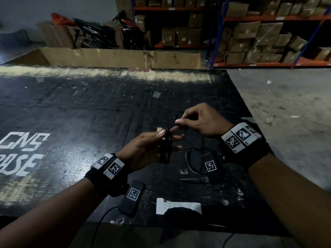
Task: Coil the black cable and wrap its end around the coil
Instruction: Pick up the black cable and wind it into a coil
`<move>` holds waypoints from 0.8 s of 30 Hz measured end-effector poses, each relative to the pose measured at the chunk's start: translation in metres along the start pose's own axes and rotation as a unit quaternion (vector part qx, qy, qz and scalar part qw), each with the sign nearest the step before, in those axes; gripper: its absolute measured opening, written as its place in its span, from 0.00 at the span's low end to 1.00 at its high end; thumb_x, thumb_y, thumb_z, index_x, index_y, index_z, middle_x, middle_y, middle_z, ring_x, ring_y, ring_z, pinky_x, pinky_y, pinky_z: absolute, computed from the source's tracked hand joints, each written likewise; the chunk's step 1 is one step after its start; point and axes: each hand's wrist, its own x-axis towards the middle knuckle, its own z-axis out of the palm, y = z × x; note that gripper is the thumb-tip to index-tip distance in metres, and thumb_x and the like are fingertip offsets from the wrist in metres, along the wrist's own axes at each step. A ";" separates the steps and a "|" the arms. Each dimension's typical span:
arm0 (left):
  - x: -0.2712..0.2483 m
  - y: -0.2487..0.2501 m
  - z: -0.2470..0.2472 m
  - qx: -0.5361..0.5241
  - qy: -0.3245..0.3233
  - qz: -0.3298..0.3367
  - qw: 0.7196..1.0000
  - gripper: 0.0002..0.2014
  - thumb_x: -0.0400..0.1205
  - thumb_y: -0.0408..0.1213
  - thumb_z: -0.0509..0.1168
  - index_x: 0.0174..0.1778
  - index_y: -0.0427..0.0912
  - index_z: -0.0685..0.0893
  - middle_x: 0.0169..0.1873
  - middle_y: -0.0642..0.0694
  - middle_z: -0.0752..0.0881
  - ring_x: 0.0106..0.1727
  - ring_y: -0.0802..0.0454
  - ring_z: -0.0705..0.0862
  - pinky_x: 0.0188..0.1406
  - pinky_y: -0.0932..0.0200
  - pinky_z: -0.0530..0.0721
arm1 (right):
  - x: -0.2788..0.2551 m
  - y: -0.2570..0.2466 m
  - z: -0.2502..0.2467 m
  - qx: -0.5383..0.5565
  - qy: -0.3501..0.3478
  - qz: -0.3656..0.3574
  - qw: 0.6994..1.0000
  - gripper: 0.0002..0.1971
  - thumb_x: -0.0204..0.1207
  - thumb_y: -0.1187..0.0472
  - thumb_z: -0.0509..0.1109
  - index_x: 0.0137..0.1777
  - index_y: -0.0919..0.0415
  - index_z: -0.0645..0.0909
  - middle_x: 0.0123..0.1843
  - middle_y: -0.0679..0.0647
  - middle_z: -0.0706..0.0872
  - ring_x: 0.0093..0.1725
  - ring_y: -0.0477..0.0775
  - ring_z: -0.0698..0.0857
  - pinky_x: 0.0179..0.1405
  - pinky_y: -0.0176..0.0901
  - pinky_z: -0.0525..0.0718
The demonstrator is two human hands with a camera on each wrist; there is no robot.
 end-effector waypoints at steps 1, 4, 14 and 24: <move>0.001 0.000 0.000 -0.004 0.010 0.005 1.000 0.27 0.85 0.48 0.63 0.81 0.47 0.80 0.80 0.39 0.81 0.80 0.32 0.80 0.83 0.18 0.61 | 0.000 -0.001 0.000 0.007 0.006 0.009 1.000 0.12 0.78 0.56 0.77 0.38 0.62 0.93 0.28 0.56 0.91 0.28 0.45 0.81 0.33 0.44 0.75; 0.003 -0.002 0.000 -0.008 0.037 0.017 0.999 0.24 0.87 0.48 0.61 0.81 0.51 0.80 0.80 0.41 0.82 0.81 0.33 0.79 0.84 0.20 0.60 | -0.002 -0.004 -0.001 0.030 0.019 0.038 0.999 0.11 0.79 0.56 0.76 0.38 0.60 0.93 0.23 0.42 0.87 0.24 0.34 0.79 0.33 0.36 0.74; 0.009 -0.011 -0.002 0.080 0.110 -0.018 0.991 0.23 0.87 0.48 0.64 0.75 0.41 0.85 0.73 0.47 0.89 0.77 0.37 0.84 0.75 0.32 0.79 | -0.008 -0.014 0.007 -0.056 -0.017 0.037 0.998 0.10 0.77 0.53 0.78 0.39 0.56 0.95 0.34 0.55 0.94 0.35 0.56 0.90 0.39 0.56 0.86; 0.023 0.023 -0.018 -0.067 0.156 0.092 0.981 0.17 0.88 0.52 0.60 0.67 0.61 0.89 0.77 0.46 0.85 0.74 0.37 0.84 0.80 0.29 0.73 | -0.045 -0.010 0.064 0.244 0.013 0.006 0.970 0.13 0.86 0.66 0.65 0.64 0.67 0.89 0.25 0.55 0.79 0.22 0.39 0.74 0.25 0.25 0.71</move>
